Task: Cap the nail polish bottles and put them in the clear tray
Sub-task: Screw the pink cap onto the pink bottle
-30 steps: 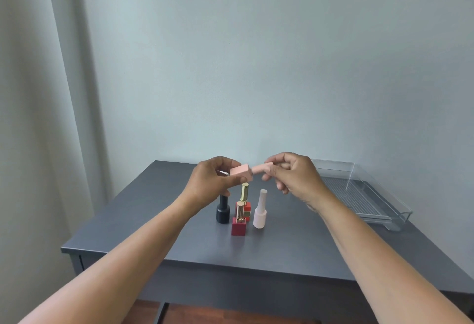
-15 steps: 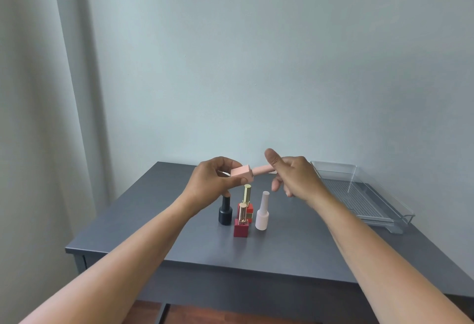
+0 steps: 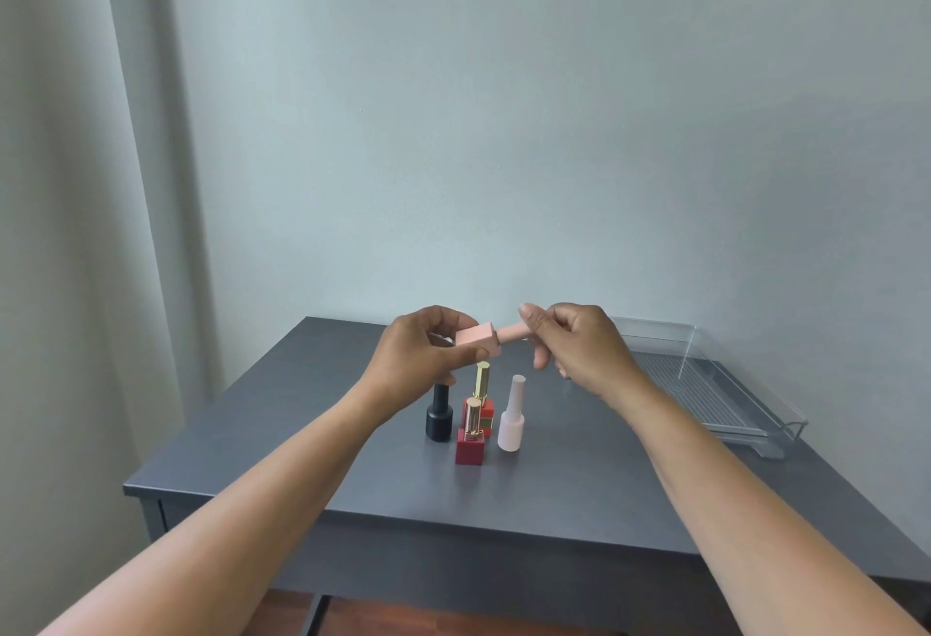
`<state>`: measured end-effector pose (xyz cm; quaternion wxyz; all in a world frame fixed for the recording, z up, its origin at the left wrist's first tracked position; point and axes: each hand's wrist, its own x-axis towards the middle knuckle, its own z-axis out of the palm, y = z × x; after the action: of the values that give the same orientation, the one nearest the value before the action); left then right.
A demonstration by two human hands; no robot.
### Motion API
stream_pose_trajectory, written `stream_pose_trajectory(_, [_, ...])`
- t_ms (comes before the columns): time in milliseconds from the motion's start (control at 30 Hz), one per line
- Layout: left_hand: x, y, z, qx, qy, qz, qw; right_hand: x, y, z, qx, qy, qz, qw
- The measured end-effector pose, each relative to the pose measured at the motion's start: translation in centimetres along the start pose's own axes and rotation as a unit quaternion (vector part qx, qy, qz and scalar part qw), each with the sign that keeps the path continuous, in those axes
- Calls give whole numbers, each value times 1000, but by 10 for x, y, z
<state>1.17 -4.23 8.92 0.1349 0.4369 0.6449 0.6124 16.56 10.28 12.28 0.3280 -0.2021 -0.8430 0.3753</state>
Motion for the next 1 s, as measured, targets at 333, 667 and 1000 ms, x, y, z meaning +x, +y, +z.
stream_pose_trajectory(333, [0,-2,-2,29,7,-11,1000,-2,3,-3,-64,-18,-24,998])
stream_pose_trajectory(667, [-5,4,2,92,19,24,995,-4,2,1,-181,-48,-59,981])
stream_pose_trajectory(1000, [-1,4,-2,130,-11,15,991,-2,-1,-3,-240,-80,-101,962])
